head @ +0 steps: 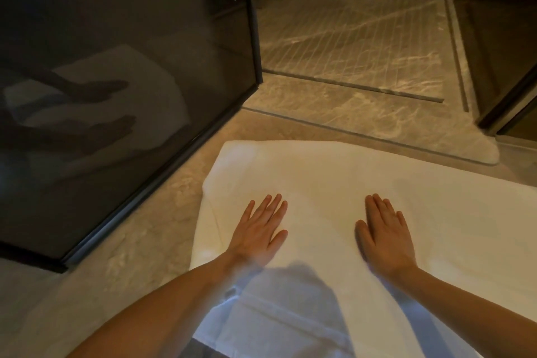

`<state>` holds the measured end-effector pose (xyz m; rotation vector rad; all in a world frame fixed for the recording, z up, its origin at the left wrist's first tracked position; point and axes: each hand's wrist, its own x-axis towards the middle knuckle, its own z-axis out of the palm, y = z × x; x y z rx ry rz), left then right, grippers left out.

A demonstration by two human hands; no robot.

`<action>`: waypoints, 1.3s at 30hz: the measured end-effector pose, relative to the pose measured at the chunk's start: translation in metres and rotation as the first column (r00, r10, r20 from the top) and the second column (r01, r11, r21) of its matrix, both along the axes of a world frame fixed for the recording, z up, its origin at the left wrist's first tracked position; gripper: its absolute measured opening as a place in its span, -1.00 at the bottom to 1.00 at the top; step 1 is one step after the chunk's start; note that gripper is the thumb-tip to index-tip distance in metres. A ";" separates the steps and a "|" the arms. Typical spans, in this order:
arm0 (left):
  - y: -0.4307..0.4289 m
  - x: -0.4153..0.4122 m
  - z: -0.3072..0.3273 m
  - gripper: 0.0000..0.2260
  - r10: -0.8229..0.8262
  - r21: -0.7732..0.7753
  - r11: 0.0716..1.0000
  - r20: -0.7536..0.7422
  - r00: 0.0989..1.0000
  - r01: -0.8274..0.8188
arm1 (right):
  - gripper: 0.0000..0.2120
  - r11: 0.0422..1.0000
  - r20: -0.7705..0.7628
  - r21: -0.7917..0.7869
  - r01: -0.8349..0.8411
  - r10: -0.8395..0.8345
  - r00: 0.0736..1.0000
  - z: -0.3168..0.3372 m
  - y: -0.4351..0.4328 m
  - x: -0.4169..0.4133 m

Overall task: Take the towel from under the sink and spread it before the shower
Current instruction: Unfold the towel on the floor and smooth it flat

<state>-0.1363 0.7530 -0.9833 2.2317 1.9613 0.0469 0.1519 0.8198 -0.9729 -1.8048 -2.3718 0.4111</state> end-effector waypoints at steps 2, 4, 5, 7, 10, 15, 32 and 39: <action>0.001 -0.002 -0.001 -0.42 -0.019 -0.004 1.000 0.003 1.000 0.019 | -0.34 0.999 -0.031 0.013 -0.044 0.044 0.999 0.009 0.007 -0.022; 0.004 -0.005 -0.003 -0.44 -0.025 0.003 1.000 0.011 1.000 0.025 | -0.40 0.995 -0.029 0.036 -0.094 0.095 0.995 0.014 0.015 -0.044; 0.008 -0.007 -0.003 -0.45 -0.023 0.008 1.000 0.018 1.000 0.023 | -0.43 0.993 -0.034 0.035 -0.110 0.111 0.993 0.014 0.020 -0.054; 0.022 -0.014 0.000 -0.47 -0.023 0.007 1.000 0.015 1.000 0.023 | -0.44 0.992 -0.048 0.004 -0.124 0.124 0.991 0.013 0.027 -0.071; 0.058 -0.026 0.003 -0.50 0.033 -0.004 0.999 -0.006 0.999 -0.033 | -0.43 0.992 0.003 -0.016 -0.126 0.126 0.992 0.003 0.029 -0.082; 0.117 -0.036 0.013 -0.50 0.076 -0.040 0.996 -0.015 0.997 -0.076 | -0.40 0.992 0.074 0.019 -0.128 0.127 0.989 -0.012 0.029 -0.081; 0.171 -0.044 0.037 -0.71 0.149 0.280 0.943 0.138 0.979 -0.182 | -0.39 0.993 0.063 0.012 -0.118 0.117 0.991 -0.011 0.030 -0.080; 0.157 -0.041 0.041 -0.80 0.073 0.331 0.936 0.150 0.986 -0.120 | -0.40 0.993 0.049 0.006 -0.117 0.116 0.992 -0.008 0.029 -0.081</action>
